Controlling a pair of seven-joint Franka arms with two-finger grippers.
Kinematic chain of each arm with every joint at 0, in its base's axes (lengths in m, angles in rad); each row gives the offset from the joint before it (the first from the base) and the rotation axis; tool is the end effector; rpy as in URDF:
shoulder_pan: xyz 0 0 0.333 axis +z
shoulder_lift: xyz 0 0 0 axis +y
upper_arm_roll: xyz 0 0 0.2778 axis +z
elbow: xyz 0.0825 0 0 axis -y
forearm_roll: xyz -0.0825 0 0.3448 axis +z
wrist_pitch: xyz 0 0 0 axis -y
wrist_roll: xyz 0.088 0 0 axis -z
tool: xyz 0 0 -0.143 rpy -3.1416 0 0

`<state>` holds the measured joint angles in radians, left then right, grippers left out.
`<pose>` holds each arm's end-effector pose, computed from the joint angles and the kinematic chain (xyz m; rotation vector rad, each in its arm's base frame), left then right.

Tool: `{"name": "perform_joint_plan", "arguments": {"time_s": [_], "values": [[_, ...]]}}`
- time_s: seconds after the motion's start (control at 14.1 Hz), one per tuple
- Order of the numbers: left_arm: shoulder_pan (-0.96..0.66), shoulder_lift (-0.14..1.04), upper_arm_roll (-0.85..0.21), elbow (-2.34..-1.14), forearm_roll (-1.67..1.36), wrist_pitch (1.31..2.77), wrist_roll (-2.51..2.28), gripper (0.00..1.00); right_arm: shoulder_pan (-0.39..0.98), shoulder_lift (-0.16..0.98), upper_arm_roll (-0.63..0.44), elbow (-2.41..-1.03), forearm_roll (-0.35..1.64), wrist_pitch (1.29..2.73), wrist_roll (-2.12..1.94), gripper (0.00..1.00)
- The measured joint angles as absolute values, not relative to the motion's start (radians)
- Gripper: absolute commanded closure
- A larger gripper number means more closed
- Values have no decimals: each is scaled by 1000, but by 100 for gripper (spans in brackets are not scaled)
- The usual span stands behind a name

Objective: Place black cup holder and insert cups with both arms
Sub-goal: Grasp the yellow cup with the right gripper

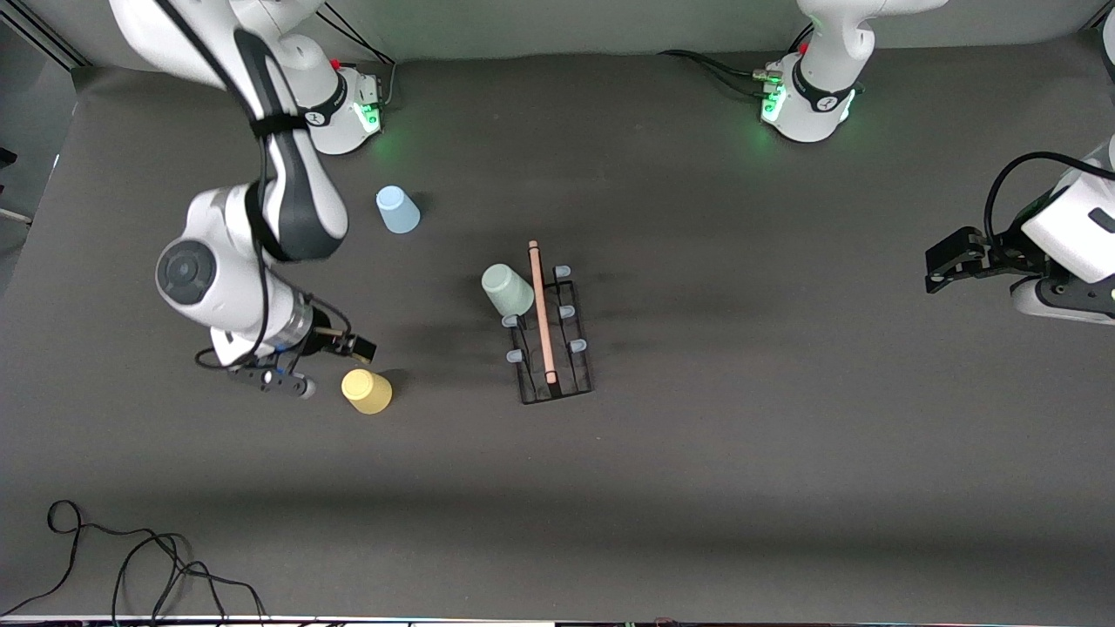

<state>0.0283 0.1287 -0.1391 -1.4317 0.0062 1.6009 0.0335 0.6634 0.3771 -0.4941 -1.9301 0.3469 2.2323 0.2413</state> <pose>0.5520 -0.0561 0.5453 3.1198 -0.2232 0.0645 0.5595 0.1213 0.2651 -3.0253 0.3978 0.0521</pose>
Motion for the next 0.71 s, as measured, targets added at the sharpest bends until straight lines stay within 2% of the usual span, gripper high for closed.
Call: {"name": "perform_joint_plan", "arguments": {"time_s": [0.42,0.5,0.57,0.64,0.71], "values": [[28,129,-139,-1432,26,1597,33,2,644,555,-485,-1894,476,2366,156,1],[28,129,-139,-1432,27,1597,33,2,645,572,-482,-1891,477,2383,156,26],[28,129,-140,-1432,27,1597,33,2,645,586,-479,-1889,478,2396,156,88],[28,129,-141,-1432,27,1597,33,2,645,594,-478,-1885,478,2399,156,100],[27,129,-142,-1432,27,1597,33,2,645,596,-477,-1882,478,2399,156,100]]}}
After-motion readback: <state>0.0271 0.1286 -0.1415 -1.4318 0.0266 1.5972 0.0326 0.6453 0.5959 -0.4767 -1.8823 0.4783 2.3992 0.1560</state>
